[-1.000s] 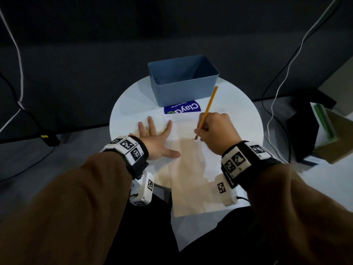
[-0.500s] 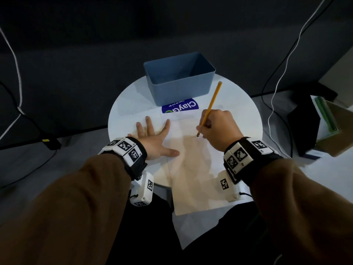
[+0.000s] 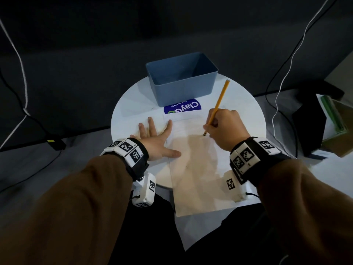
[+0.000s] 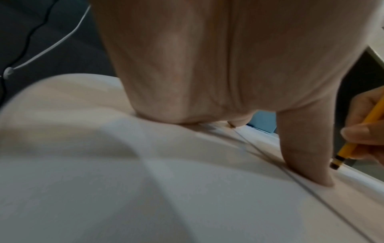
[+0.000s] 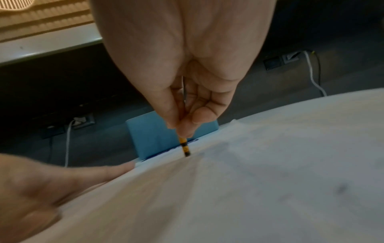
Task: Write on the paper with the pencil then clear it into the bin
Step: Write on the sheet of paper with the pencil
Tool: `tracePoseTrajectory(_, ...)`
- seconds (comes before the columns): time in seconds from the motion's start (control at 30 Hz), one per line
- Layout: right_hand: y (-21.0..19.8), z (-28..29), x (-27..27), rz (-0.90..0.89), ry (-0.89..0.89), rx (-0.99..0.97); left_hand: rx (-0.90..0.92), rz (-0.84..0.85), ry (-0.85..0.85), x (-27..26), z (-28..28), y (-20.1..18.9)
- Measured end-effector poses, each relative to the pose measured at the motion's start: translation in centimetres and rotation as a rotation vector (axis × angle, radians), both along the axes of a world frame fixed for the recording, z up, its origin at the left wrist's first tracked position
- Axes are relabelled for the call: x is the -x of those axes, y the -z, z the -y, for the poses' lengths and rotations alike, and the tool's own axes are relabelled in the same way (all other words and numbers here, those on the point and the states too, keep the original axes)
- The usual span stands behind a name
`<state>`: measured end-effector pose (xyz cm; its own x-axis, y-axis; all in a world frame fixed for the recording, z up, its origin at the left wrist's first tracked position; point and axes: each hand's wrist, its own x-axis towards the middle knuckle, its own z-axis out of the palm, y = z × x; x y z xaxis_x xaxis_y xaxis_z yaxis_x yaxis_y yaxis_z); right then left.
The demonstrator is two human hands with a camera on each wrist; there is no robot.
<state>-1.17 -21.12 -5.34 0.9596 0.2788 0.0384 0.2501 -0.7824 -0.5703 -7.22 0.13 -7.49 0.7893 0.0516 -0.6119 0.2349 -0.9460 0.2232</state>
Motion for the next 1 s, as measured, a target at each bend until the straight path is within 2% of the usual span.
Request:
tracePoseTrajectory(0.17, -0.8, 3.0, -1.1, 0.01, 0.11, 0.053, 0.01, -0.007, -0.004, -0.1, -0.1, 0.1)
tracePoseTrajectory(0.43, -0.3, 1.6, -0.6, -0.009, -0.022, -0.008, 0.03, 0.004, -0.015, 0.0, -0.1, 0.0)
tracePoseTrajectory(0.6, -0.5, 4.5, -1.4, 0.025, 0.075, 0.064, 0.025, 0.0, -0.014, -0.1, -0.2, 0.2)
tracePoseTrajectory(0.7, -0.9, 5.3, -1.2, 0.054, 0.105, 0.039, 0.029, 0.002, -0.011, -0.2, -0.3, 0.3)
tracePoseTrajectory(0.83, -1.2, 3.8, -0.2, 0.01, 0.033, -0.038, 0.016, 0.002, -0.007, -0.1, -0.3, 0.3)
tracePoseTrajectory(0.93, -0.4, 3.2, 0.1, -0.019, -0.013, -0.015, 0.007, 0.011, -0.003, -0.1, -0.1, 0.2)
tracePoseTrajectory(1.0, -0.3, 3.8, -0.3, -0.004, 0.021, 0.009, 0.004, 0.013, -0.004, -0.1, -0.1, 0.2)
